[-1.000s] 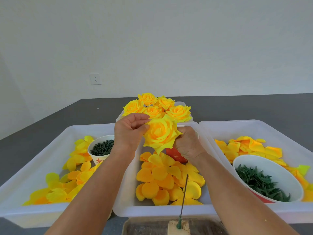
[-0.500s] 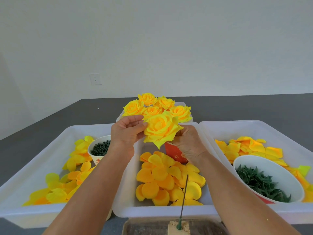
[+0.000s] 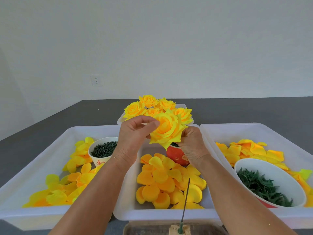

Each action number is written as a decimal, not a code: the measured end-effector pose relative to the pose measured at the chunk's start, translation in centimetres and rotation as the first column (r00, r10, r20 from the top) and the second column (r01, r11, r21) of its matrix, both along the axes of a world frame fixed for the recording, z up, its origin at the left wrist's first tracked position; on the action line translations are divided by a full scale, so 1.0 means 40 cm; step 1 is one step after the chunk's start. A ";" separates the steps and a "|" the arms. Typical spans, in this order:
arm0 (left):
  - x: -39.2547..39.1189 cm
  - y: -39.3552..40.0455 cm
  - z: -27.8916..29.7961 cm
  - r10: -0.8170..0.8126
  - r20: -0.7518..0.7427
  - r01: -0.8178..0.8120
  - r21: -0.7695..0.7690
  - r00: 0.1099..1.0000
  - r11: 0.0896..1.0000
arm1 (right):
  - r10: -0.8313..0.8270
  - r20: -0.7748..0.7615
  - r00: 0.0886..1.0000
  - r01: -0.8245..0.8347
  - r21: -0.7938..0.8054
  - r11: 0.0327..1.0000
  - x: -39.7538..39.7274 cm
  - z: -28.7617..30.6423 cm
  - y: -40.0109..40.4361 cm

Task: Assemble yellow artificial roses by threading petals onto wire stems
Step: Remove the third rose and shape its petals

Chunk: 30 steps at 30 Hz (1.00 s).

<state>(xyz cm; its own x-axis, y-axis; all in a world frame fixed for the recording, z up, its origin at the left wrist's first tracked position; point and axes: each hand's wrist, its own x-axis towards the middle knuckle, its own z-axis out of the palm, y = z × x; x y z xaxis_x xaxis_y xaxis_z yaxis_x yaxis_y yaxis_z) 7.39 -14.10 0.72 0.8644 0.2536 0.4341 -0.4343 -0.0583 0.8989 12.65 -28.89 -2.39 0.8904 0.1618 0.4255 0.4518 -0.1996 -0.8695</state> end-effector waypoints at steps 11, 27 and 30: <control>0.008 0.001 -0.004 0.101 -0.011 -0.100 0.058 0.995 0.993 | -0.030 0.023 0.999 0.030 -0.003 1.000 0.006 -0.004 0.001; 0.007 0.004 -0.005 0.098 0.019 -0.098 -0.014 0.995 0.995 | -0.134 -0.133 0.982 0.149 0.105 0.983 0.019 -0.010 0.005; 0.005 0.003 -0.006 0.096 -0.005 -0.096 -0.009 0.995 0.995 | -0.160 -0.136 0.978 0.178 0.134 0.975 0.020 -0.008 0.006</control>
<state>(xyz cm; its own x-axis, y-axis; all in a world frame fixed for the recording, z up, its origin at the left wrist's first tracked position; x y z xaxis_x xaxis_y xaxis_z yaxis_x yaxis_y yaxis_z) 7.59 -13.98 0.49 0.8376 0.3400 0.4277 -0.4233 -0.0912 0.9014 13.45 -28.66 -2.69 0.9467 -0.0506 0.3181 0.3093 -0.1320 -0.9417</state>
